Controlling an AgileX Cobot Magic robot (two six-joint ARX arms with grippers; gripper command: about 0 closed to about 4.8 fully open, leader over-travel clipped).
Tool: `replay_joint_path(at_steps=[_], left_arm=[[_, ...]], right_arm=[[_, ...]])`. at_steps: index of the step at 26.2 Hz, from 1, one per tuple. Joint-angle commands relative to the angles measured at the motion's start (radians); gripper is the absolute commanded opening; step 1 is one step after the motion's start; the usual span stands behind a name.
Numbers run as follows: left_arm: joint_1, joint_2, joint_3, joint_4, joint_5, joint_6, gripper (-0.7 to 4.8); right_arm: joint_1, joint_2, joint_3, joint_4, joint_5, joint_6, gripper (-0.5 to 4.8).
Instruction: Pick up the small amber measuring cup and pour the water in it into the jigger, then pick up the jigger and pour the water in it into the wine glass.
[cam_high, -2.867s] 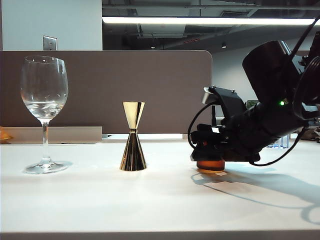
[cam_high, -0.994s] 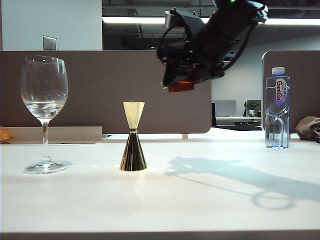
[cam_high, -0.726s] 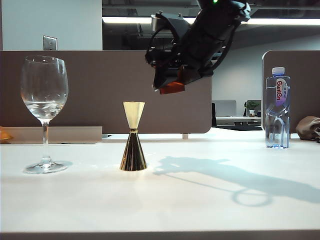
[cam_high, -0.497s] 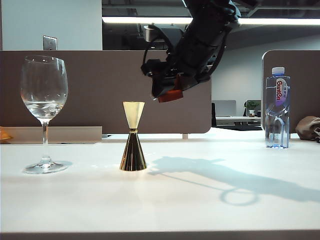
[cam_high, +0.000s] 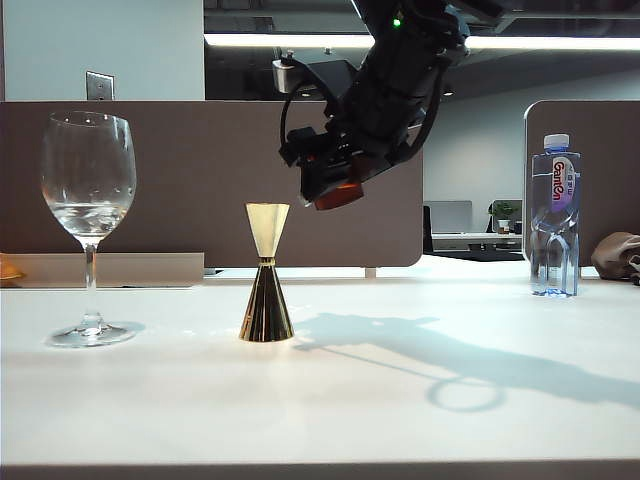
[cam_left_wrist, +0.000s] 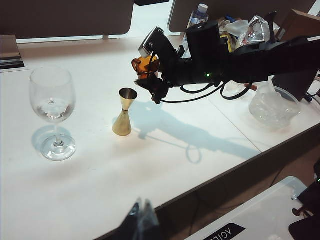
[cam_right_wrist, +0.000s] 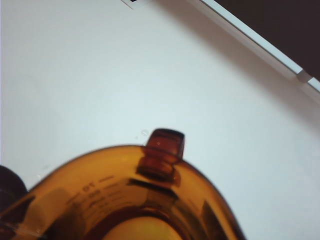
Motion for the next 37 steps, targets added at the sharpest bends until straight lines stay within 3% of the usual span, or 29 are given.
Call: replay_joint_path(at_steps=[1,37], left_arm=[[0.000,0.001,0.003,-0.005,0.004,0.000,-0.02],[0.000,0.001,0.003,-0.005,0.004,0.000,-0.02]], right_arm=[[0.001,-0.003,0.007,0.032,0.020,-0.080,0.43],[0.039,0.007,0.056,0.055,0.066,-0.596,0.42]])
